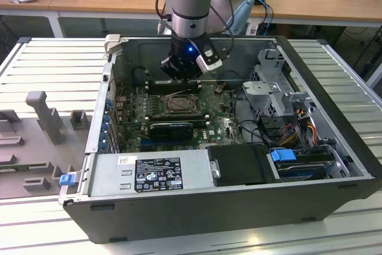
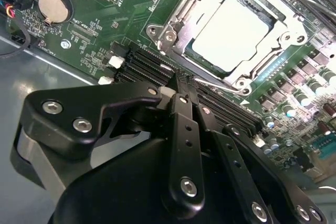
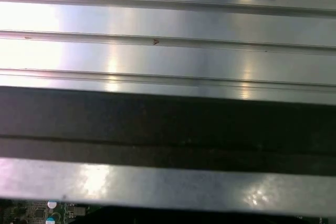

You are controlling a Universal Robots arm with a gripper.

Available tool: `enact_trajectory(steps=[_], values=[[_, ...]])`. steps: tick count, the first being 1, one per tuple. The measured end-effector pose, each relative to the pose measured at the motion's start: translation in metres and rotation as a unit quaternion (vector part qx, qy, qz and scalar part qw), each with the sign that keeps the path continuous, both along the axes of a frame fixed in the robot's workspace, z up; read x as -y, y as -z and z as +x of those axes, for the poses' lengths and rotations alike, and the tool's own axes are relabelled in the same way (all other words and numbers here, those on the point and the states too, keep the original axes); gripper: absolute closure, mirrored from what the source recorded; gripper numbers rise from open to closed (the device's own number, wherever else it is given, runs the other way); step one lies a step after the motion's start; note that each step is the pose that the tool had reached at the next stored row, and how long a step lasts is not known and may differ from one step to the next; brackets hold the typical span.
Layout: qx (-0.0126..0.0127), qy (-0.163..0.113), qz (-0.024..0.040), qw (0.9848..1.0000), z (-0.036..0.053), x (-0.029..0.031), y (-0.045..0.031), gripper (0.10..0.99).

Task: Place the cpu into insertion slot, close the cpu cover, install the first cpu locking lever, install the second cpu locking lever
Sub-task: 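Install the first cpu locking lever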

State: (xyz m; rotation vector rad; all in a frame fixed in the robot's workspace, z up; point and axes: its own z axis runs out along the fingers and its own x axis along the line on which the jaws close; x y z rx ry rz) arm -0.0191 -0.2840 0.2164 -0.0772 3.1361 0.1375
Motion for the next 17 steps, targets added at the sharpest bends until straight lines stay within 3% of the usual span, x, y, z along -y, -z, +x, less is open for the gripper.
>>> enact_trajectory(steps=[17], values=[[0.0007, -0.002, -0.0007, 1.0, 0.0026, 0.0, 0.0093, 0.98]])
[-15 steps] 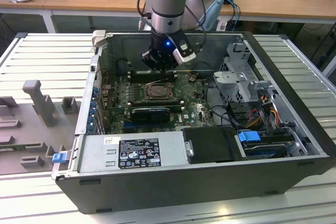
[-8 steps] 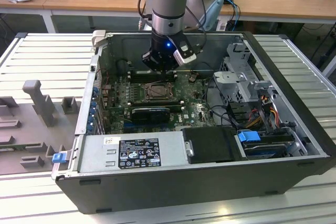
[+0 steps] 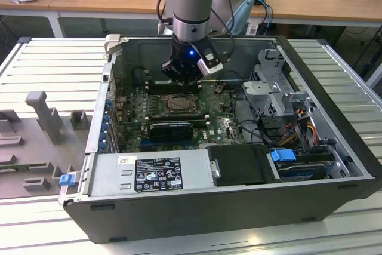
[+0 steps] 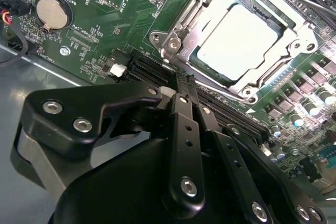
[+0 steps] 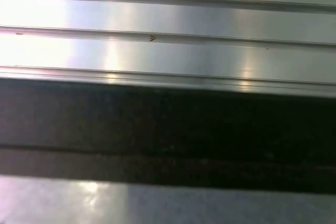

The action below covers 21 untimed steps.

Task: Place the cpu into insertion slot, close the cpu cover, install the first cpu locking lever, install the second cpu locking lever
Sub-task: 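Install the first cpu locking lever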

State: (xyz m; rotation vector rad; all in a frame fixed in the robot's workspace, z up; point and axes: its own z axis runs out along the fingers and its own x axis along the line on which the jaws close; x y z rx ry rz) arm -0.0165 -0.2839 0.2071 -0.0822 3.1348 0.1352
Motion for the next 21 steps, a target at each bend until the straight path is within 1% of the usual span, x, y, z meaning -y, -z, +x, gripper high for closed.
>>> enact_trajectory(steps=[5, 10, 12, 18, 21], values=[[0.0, -0.001, -0.0018, 1.0, 0.0001, 0.0, 0.0014, 0.98], [0.0, -0.001, -0.0073, 1.0, 0.0003, 0.0, 0.0025, 0.98], [-0.0001, -0.001, -0.0083, 1.0, 0.0002, 0.0005, 0.0029, 0.98], [0.0, -0.002, -0.008, 1.0, 0.0004, 0.001, 0.0057, 0.98], [0.0, -0.002, -0.0056, 1.0, 0.0006, 0.0009, 0.0059, 0.98]])
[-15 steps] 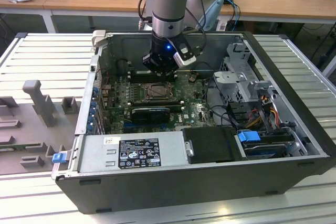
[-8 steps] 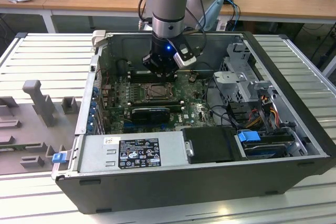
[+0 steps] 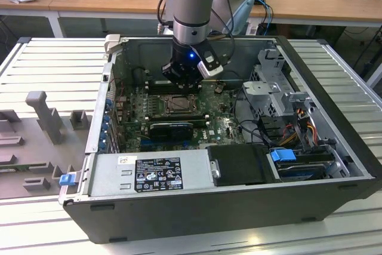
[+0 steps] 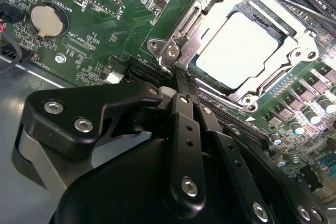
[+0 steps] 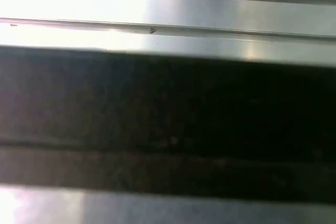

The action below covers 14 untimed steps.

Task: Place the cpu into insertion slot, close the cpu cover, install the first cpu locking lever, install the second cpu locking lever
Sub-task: 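Install the first cpu locking lever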

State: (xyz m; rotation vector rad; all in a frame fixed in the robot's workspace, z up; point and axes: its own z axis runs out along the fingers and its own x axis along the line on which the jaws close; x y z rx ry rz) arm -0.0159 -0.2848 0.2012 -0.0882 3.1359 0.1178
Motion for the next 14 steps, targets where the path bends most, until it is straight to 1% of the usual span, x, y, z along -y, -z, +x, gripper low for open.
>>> enact_trajectory(steps=[1, 3, 5, 6, 8, 10, 14], values=[[0.0001, 0.0, 0.0004, 1.0, 0.0, 0.0, -0.0003, 0.98], [0.0001, 0.0, 0.0004, 1.0, 0.0001, -0.0001, -0.0035, 0.98], [0.0001, 0.0, 0.0003, 1.0, 0.0, 0.0, -0.0112, 0.98], [0.0001, 0.0, 0.0003, 1.0, 0.0, 0.0, -0.0163, 0.98], [0.0, 0.0, 0.0002, 1.0, 0.0, 0.0, -0.0216, 0.98], [0.0001, 0.0, 0.0003, 1.0, 0.0001, 0.001, -0.0217, 0.98], [0.0, 0.0, 0.0002, 1.0, 0.0, 0.0062, -0.0217, 0.98]])
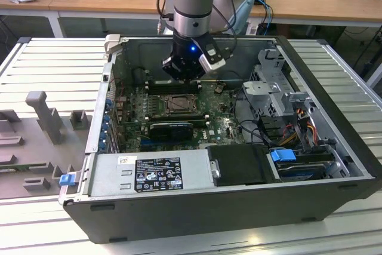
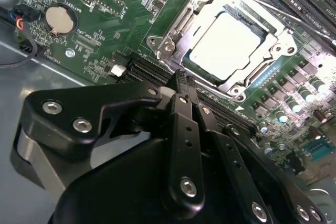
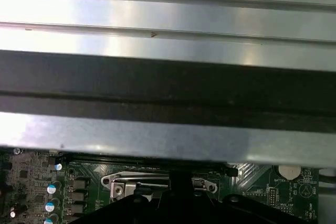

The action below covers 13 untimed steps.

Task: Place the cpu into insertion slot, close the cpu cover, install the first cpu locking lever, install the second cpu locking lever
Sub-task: 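Install the first cpu locking lever, then install the second cpu locking lever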

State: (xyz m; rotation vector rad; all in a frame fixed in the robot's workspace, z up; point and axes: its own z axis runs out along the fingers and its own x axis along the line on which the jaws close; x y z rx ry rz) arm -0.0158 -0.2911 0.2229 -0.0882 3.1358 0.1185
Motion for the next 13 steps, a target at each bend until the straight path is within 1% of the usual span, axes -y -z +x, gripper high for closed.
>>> enact_trajectory(steps=[8, 11, 13], values=[[0.0, 0.0, -0.0001, 1.0, 0.0, 0.0029, -0.0001, 0.98], [0.0, 0.0, 0.0, 1.0, 0.0, 0.0095, 0.0, 0.98], [0.0, 0.0, 0.0, 1.0, 0.0, 0.0126, 0.0, 0.98]])
